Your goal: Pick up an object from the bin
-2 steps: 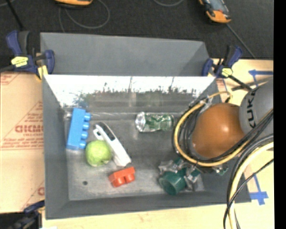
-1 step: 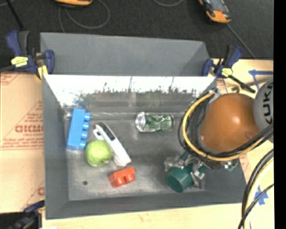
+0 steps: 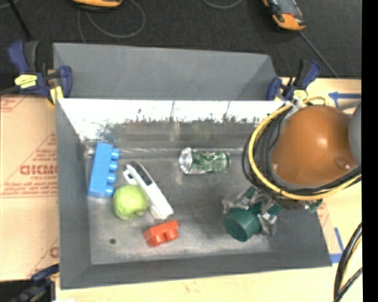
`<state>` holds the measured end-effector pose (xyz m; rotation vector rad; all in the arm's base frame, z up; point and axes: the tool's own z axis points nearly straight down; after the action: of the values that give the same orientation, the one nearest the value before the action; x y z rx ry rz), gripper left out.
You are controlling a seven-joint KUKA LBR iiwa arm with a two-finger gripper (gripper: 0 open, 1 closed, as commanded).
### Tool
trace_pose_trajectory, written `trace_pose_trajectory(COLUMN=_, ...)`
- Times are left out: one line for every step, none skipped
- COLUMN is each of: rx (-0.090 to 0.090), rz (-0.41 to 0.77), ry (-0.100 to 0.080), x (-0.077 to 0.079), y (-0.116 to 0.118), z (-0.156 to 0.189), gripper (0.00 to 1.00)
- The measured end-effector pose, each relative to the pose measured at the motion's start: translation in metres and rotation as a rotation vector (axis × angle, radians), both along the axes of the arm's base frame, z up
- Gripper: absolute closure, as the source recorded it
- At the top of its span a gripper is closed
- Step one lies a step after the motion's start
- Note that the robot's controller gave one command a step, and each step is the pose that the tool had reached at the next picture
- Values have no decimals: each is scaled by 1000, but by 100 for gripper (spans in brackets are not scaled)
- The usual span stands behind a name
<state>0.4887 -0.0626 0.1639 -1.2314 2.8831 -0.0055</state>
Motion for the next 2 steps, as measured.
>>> trace_pose_trajectory(rx=1, rz=-13, ry=8, x=3, y=4, z=27, gripper=100)
trace_pose_trajectory(rx=1, rz=-15, ry=6, x=0, y=-4, z=60, gripper=100)
